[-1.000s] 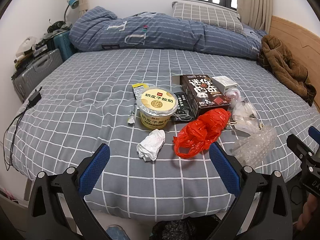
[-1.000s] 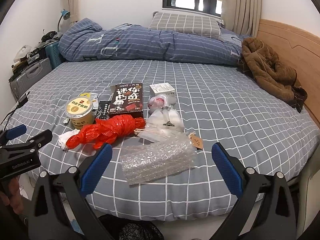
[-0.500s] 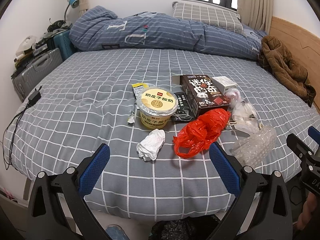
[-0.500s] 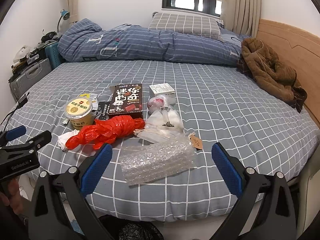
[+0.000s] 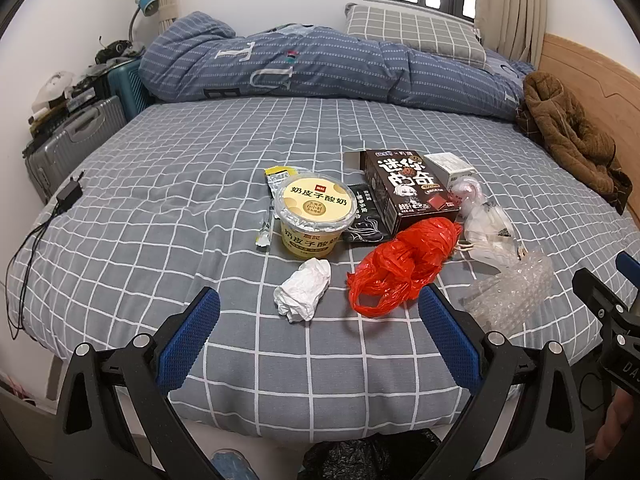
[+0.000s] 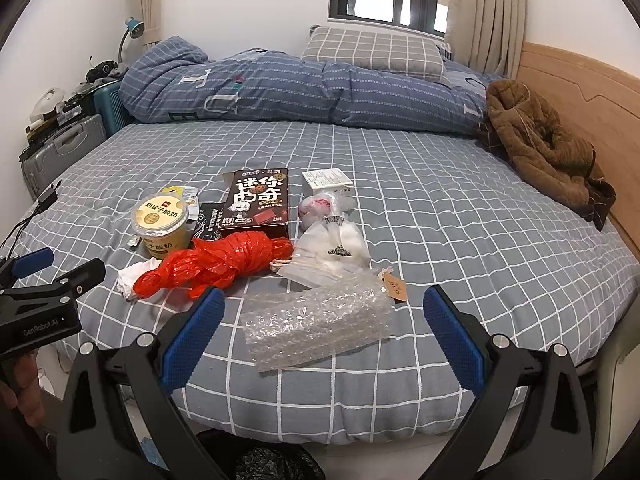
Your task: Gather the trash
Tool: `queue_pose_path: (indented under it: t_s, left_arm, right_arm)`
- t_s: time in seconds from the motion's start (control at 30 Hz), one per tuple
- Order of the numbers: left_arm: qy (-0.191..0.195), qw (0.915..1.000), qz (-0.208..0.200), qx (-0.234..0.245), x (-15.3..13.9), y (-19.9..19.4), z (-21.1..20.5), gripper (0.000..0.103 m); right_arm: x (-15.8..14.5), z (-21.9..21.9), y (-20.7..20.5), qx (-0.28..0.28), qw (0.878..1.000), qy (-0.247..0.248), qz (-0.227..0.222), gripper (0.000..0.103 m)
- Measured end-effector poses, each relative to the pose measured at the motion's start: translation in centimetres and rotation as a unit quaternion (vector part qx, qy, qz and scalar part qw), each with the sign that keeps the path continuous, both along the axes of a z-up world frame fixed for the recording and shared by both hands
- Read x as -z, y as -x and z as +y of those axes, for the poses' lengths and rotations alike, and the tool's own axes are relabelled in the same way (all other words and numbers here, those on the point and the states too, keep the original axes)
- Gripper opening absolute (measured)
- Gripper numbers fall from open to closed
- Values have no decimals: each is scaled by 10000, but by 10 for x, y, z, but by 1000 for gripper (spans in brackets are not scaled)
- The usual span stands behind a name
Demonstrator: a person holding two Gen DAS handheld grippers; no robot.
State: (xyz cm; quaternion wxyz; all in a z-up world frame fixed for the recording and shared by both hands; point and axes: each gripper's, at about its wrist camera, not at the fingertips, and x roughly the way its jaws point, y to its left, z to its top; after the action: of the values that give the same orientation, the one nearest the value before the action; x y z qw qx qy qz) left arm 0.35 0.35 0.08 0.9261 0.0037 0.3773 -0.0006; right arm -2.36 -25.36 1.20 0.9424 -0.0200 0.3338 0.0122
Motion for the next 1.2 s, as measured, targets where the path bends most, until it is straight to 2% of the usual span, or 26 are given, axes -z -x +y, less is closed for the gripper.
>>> queue_pose_path:
  t_s: [0.4,0.63,0.83,0.97,1.2]
  left_arm:
    - [-9,10000,17,-31,0,-6,0,97]
    - [-157,9998,60,-139,14,-34,1,97]
    - [-118,9991,340,-212,38,-74,8,97]
    - [-190,9989,396,-166,50,-99,5,97]
    - [-117,9978,568,-306,76,-141,9,97]
  right_arm:
    - [0,2,0,1,10000,-37,12,96]
    - [7,3,-19,9,9999,63,123,96]
    - [36,-6,-47,67,9992,179,347,96]
    - [61,-13,-67,127,9978,19,645,96]
    - [89,-8,-80,90,9961,11,875,96]
